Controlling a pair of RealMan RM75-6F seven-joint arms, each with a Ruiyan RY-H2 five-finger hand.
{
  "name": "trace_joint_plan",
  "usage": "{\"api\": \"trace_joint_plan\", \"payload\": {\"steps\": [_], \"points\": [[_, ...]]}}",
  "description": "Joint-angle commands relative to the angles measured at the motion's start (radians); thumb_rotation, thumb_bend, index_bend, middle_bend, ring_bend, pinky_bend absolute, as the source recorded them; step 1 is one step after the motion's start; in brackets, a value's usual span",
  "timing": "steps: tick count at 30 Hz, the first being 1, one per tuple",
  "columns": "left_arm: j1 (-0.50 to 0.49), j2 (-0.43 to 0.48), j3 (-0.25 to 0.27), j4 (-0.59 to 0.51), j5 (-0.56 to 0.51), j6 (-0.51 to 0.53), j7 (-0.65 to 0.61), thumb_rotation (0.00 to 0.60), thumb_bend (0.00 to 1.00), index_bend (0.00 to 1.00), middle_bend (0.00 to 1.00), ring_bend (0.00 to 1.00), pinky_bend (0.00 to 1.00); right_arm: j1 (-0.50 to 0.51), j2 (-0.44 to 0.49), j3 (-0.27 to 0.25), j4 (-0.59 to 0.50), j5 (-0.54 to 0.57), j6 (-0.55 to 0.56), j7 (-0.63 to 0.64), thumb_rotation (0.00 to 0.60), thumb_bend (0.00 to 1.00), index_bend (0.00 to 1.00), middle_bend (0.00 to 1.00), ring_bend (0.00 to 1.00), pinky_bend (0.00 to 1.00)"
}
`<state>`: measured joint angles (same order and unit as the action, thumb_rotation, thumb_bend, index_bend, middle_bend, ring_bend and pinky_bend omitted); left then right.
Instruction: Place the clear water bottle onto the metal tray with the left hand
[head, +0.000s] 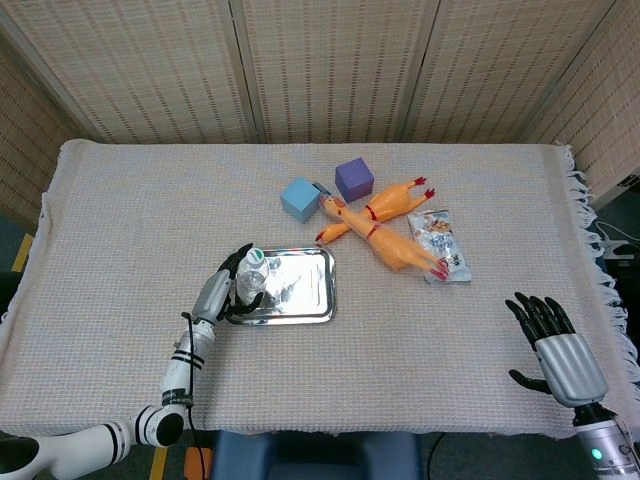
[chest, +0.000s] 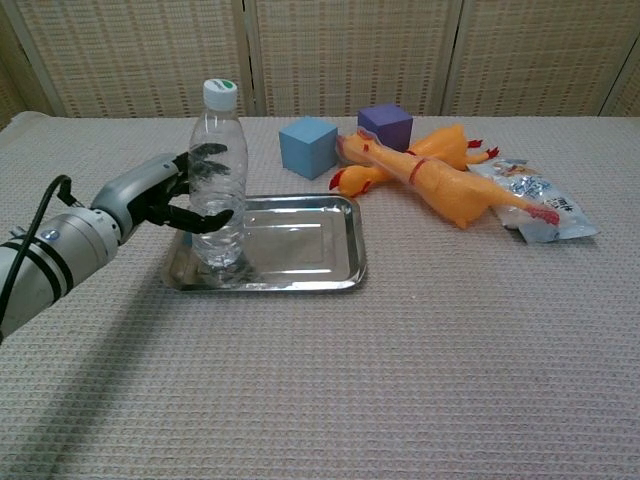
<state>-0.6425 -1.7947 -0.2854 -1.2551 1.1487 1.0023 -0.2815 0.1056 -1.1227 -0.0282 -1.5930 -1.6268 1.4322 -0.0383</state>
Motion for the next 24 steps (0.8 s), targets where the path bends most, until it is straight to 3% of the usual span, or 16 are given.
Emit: {"api": "trace_joint_plan", "payload": {"steps": [1, 7, 24], "points": [[0.004, 0.007, 0.002, -0.004, -0.001, -0.006, -0.002, 0.600, 0.40, 0.00, 0.05, 0.00, 0.06, -0.001, 0.000, 0.000, 0.000, 0.000, 0.000, -0.001, 0.600, 0.03, 0.00, 0.00, 0.00, 0.00], [0.017, 0.025, 0.016, -0.017, 0.011, -0.004, 0.006, 0.600, 0.37, 0.00, 0.00, 0.00, 0.02, -0.002, -0.002, -0.002, -0.001, -0.004, 0.003, -0.005, 0.600, 0.03, 0.00, 0.00, 0.00, 0.00], [0.057, 0.167, 0.074, -0.095, 0.085, -0.006, 0.021, 0.600, 0.32, 0.00, 0.00, 0.00, 0.00, -0.009, -0.009, -0.006, -0.004, -0.014, 0.016, -0.022, 0.600, 0.03, 0.00, 0.00, 0.00, 0.00]]}}
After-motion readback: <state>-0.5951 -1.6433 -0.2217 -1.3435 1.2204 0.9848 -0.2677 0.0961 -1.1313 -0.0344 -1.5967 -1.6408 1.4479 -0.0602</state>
